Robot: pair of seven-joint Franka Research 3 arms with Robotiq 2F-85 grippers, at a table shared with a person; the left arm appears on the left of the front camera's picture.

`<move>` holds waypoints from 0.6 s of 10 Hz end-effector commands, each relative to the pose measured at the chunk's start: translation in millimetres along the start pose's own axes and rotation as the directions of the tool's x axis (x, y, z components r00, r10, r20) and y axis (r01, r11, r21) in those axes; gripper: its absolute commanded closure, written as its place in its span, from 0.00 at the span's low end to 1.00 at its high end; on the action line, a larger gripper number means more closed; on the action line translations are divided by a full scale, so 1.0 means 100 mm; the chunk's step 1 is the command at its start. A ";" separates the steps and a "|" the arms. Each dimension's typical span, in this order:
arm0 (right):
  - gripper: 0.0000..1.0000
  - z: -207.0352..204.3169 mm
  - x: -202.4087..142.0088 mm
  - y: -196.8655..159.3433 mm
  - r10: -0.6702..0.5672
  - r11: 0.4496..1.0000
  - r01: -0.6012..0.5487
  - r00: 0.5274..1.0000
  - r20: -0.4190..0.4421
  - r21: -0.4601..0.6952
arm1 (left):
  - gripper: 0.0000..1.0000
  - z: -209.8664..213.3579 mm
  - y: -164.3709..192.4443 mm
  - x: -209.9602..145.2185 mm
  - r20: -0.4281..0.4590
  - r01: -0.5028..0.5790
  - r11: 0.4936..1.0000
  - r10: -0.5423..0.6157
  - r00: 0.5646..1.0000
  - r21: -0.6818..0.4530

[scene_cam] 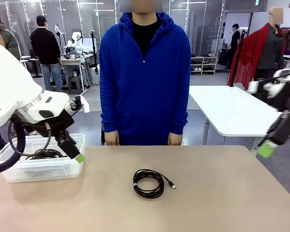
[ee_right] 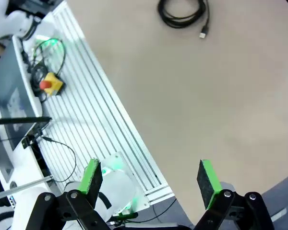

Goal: Organize and store the cables.
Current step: Place the USB Extension Cable into the Organizing box.

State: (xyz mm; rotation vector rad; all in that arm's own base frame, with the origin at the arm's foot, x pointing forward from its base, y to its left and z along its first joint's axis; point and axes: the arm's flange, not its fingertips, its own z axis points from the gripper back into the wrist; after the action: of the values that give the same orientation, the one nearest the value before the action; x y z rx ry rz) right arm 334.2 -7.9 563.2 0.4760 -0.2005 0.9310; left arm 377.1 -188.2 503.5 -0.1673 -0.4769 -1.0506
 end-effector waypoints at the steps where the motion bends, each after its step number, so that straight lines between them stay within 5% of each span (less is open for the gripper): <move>1: 0.00 0.25 -0.43 0.05 0.077 0.994 -0.085 0.990 0.120 0.065 | 0.00 -0.24 0.08 0.18 0.077 0.042 0.998 -0.039 0.996 -0.042; 4: 0.00 0.44 -0.87 -0.04 0.124 0.974 -0.153 0.977 0.174 0.166 | 0.00 -0.73 0.07 0.59 0.115 -0.065 0.979 0.088 0.989 -0.192; 6: 0.00 0.47 -1.19 -0.05 0.147 0.981 -0.172 0.960 0.238 0.087 | 0.00 -0.97 -0.09 0.81 0.064 -0.103 0.989 0.110 0.992 -0.108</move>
State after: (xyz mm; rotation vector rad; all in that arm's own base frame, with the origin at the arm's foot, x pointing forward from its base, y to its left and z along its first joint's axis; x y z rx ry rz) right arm 273.0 -110.3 564.6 0.6862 -0.3465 1.0447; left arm 423.2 -279.4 452.1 -0.3681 -0.4514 -0.9915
